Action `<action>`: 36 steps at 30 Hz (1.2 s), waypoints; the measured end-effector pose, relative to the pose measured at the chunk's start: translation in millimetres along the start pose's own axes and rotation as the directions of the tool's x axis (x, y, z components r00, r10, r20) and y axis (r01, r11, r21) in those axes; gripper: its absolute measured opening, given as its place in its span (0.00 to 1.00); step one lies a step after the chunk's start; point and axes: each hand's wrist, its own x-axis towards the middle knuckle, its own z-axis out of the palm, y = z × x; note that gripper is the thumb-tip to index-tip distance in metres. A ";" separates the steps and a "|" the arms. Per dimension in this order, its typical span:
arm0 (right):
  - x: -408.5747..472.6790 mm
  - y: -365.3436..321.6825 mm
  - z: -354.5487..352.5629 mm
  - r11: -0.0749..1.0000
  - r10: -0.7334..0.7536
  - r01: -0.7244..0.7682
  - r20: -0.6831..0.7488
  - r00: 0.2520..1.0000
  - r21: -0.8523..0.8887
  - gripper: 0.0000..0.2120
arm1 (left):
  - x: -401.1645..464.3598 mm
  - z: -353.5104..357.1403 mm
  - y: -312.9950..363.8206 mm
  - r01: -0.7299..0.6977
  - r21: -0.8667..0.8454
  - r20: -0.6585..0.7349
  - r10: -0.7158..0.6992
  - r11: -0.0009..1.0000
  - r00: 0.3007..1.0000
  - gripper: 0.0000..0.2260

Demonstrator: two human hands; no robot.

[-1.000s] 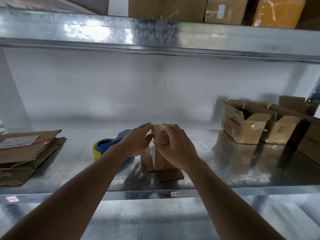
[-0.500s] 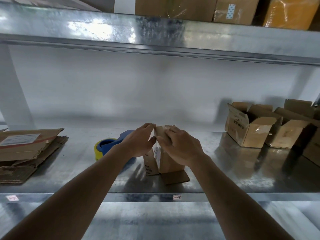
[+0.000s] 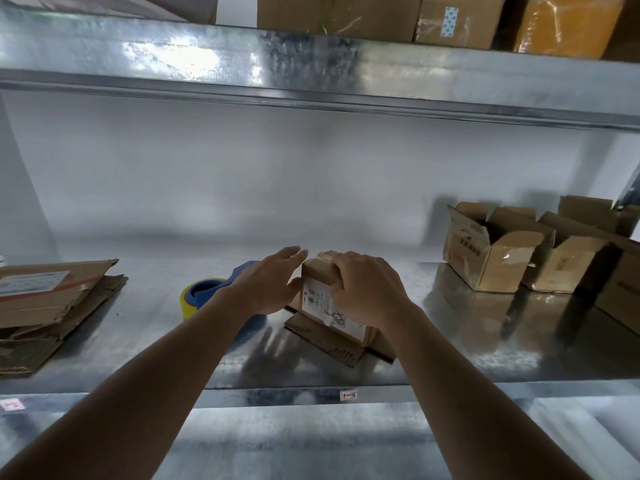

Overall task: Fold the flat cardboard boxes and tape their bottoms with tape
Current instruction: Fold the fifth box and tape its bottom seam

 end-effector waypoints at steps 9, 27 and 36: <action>-0.6 17.6 14.8 0.995 -0.063 0.059 -0.039 0.997 -0.085 0.36 | -0.1 -2.1 -2.9 -0.032 0.005 0.064 0.031 0.999 0.997 0.29; 0.7 -3.8 51.9 0.992 0.066 -0.027 -0.335 0.940 0.121 0.19 | 2.7 15.2 0.5 -0.049 -0.184 0.031 0.055 0.982 0.998 0.25; -0.4 13.3 50.3 0.966 -0.028 0.114 -0.345 0.938 0.232 0.05 | -1.3 13.0 -9.0 -0.014 -0.173 0.027 0.018 0.985 0.999 0.26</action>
